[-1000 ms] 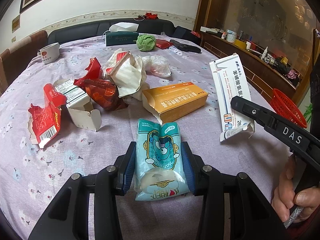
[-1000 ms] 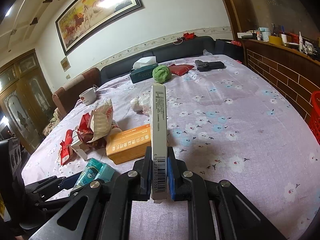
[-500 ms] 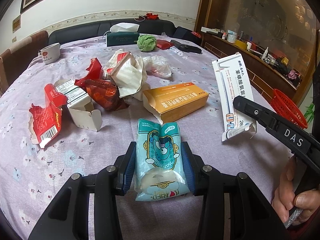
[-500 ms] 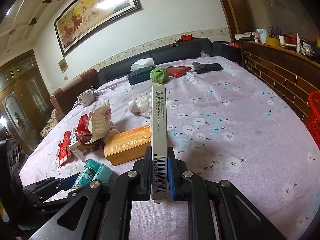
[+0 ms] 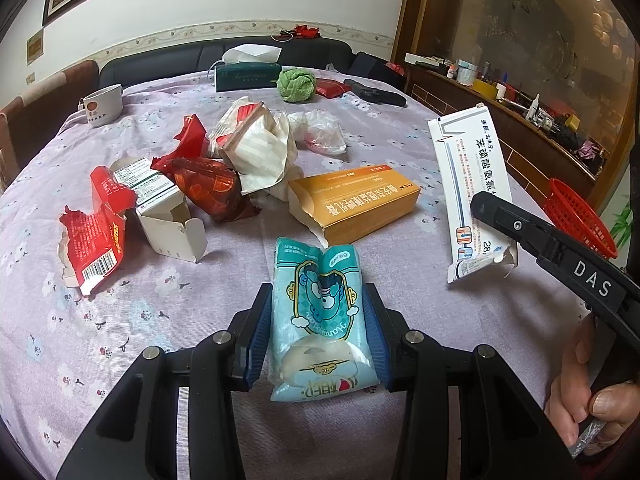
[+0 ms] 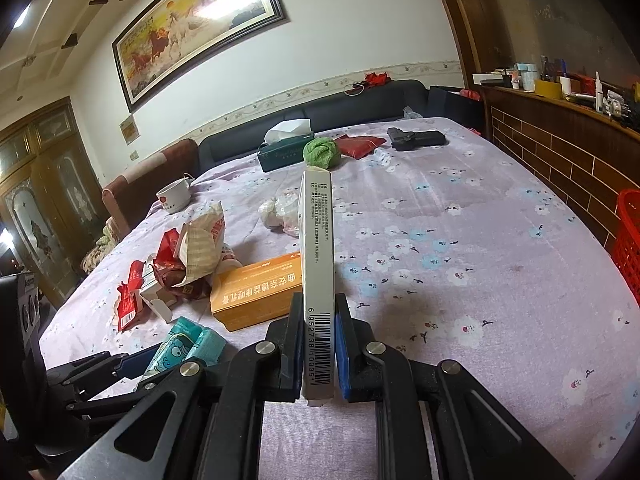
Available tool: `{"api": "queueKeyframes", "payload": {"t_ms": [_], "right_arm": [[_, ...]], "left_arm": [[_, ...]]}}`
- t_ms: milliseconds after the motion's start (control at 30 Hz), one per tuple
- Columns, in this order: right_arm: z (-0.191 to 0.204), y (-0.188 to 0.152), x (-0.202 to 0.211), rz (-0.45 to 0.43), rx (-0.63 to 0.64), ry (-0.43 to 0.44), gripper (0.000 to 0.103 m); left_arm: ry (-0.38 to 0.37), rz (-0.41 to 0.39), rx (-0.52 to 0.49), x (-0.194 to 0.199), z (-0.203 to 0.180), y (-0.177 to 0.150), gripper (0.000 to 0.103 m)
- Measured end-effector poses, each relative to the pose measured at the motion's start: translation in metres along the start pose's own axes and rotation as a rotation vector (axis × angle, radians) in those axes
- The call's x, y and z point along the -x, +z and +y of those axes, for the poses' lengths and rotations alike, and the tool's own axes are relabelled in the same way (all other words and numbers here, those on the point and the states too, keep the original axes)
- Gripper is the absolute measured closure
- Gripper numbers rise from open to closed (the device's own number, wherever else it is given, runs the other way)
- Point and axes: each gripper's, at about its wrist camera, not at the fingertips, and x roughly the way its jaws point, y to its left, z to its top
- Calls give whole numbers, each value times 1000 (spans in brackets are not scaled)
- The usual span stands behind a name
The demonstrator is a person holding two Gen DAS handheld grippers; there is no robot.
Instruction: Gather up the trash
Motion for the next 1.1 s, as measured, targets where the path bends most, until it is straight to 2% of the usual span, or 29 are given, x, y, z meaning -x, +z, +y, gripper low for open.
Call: {"api": "queueKeyframes", "payload": {"t_ms": [1100], "right_arm": [[1,1,-2,4,10,2,89]], "left_arm": [[3,-1,6,1,0,0,61]]}}
